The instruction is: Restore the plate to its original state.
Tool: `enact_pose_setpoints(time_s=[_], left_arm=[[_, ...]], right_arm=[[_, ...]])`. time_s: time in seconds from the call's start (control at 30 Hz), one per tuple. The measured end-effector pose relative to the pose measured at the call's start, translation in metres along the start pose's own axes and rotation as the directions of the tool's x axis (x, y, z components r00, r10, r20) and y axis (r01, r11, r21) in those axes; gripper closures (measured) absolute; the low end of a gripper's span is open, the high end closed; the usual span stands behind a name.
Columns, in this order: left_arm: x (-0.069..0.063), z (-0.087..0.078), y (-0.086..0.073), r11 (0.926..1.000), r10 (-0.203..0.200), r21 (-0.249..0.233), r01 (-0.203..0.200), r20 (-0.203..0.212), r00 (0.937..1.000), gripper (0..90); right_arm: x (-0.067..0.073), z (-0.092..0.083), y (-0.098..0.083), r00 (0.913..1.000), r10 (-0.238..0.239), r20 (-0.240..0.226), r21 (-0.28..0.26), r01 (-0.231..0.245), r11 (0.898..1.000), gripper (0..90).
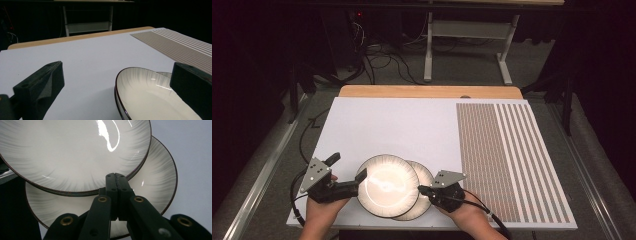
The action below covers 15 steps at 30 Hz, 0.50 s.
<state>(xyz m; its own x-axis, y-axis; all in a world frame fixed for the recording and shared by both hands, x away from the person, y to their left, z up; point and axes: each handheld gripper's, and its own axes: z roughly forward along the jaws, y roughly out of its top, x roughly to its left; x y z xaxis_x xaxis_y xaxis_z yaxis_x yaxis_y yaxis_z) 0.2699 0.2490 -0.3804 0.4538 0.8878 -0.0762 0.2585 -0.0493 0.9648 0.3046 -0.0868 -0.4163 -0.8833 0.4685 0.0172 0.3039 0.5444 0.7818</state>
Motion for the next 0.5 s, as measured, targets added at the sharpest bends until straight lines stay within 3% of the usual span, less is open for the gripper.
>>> enact_pose_setpoints(time_s=[0.5], left_arm=[[0.0005, -0.0014, 0.0006, 0.9999, 0.011, -0.008, -0.011, -0.003, 0.9999, 0.2]], right_arm=[[-0.0007, -0.0001, 0.0, 1.0, -0.003, 0.001, 0.0, 0.003, 1.0, 90.0]])
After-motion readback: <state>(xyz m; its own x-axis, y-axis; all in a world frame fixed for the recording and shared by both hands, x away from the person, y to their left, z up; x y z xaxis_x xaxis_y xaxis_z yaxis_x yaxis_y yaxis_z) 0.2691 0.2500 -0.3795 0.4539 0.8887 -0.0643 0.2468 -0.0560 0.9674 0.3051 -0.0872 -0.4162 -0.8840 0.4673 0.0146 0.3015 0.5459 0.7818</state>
